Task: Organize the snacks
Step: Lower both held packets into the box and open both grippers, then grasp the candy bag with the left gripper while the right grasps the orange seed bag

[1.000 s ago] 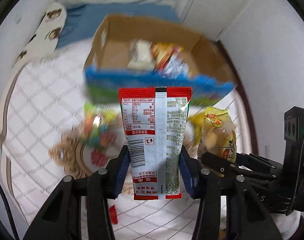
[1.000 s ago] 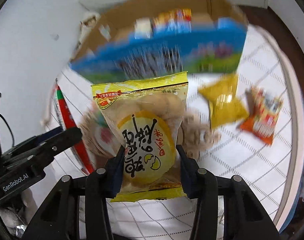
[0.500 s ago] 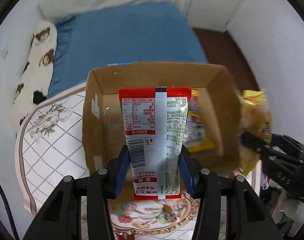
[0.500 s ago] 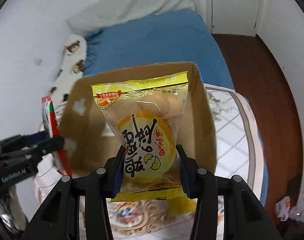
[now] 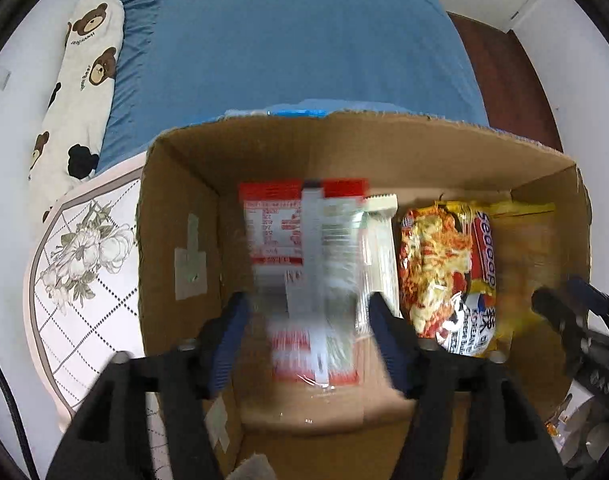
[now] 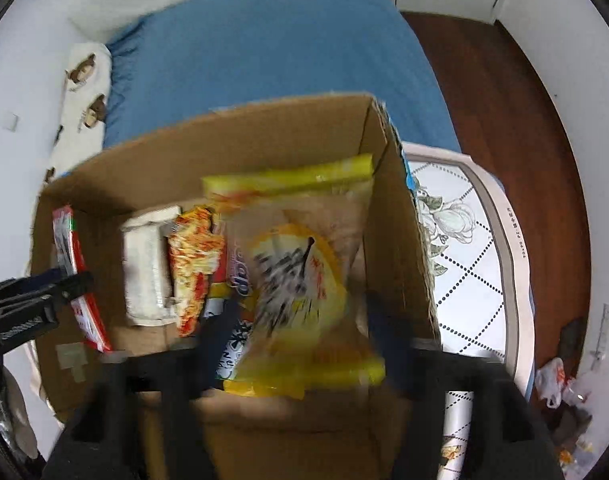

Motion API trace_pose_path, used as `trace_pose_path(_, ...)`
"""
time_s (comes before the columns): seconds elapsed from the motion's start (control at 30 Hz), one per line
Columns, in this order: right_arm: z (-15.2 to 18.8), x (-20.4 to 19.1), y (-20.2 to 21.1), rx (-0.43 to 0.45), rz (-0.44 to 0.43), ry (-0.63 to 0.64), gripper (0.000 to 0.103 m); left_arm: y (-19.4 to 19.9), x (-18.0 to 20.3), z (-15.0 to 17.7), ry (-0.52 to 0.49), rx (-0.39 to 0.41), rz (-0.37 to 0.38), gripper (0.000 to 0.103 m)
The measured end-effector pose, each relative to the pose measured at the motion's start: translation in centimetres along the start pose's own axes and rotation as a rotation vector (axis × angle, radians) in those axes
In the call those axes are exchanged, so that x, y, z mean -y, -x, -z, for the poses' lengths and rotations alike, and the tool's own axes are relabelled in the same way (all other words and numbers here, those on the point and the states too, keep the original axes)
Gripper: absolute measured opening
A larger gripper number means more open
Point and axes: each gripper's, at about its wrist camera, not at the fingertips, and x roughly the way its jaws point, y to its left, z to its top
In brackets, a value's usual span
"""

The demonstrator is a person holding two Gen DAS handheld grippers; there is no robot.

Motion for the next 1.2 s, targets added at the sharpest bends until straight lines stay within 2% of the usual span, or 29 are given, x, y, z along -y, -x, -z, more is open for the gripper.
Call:
trace_pose_path(0.03, -0.1, 0.0, -0.3, -0.002, -0.009, 0.001, 0.092, 0.1, 0.1, 0.0, -0.001, 0.009, 0.006, 0.082)
trace_pose_path(0.1, -0.1, -0.1, -0.6, -0.001, -0.001, 0.01, 0.092, 0.1, 0.1, 0.0, -0.005, 0.024, 0.008, 0.085)
trace_pose_path(0.3, 0.3, -0.5, -0.7, 0.008, -0.015, 0.014, 0.093, 1.0, 0.8, 0.9, -0.004, 0.071, 0.008, 0.085)
trace_pose_path(0.5, 2.1, -1.0, 1.3, 0.054, -0.009, 0.037, 0.093, 2.5, 0.9, 3.6, 0.012, 0.146, 0.006, 0.085)
trace_pose_path(0.9, 8.2, -1.6, 6.8, 0.191, -0.013, 0.092, 0.093, 7.6, 1.1, 10.8, 0.014, 0.334, -0.031, 0.085)
trace_pose_path(1.2, 12.5, -2.6, 11.4, 0.287, -0.028, 0.132, 0.093, 11.6, 1.1, 15.0, 0.031, 0.448, -0.014, 0.085)
